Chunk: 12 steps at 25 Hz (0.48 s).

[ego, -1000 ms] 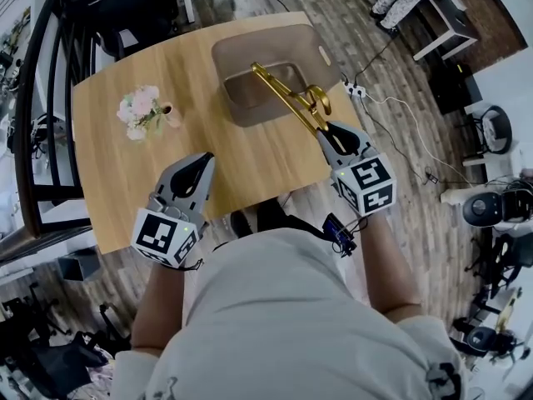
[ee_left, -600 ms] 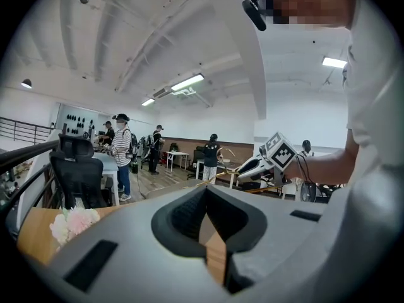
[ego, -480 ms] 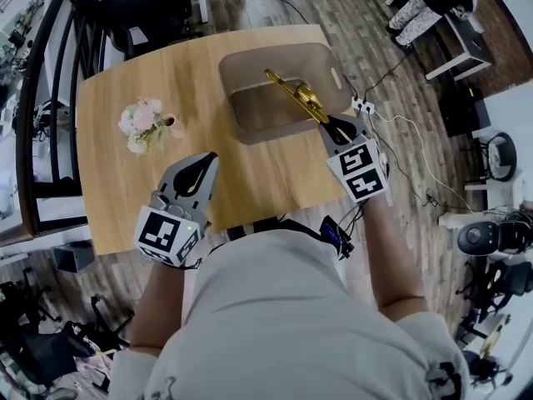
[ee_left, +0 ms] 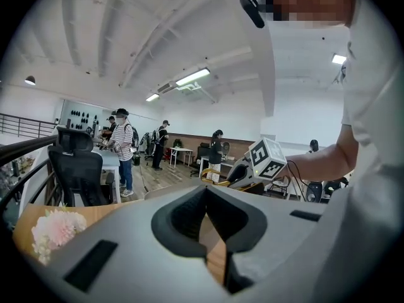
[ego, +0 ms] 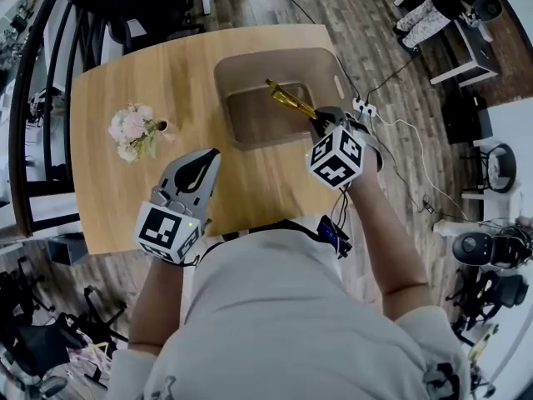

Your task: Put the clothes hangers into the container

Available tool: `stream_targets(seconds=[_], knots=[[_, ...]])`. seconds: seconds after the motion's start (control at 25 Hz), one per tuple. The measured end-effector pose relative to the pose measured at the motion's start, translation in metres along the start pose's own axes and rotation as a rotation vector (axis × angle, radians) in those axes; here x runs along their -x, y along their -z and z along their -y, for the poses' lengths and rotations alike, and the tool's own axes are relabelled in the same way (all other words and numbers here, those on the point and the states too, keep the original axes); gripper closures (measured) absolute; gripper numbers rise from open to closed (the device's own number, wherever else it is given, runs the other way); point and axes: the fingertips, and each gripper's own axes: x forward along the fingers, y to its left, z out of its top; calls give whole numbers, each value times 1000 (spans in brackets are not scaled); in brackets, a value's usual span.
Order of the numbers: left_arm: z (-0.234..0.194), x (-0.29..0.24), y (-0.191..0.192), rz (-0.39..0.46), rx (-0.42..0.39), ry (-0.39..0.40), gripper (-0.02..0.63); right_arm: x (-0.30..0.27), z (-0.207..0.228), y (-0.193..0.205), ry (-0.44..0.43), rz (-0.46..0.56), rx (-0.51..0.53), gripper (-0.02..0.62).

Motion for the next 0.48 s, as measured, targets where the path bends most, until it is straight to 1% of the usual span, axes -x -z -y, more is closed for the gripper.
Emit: stream_targets(seconds=[0.24,0.48], knots=[[-10,-9,8,-11,30,-27,600,-41,-2,2,-23,-112,152,525],[-17,-14,19,-22,62,-55,600,-77,-9,0,-29,-177,280,525]])
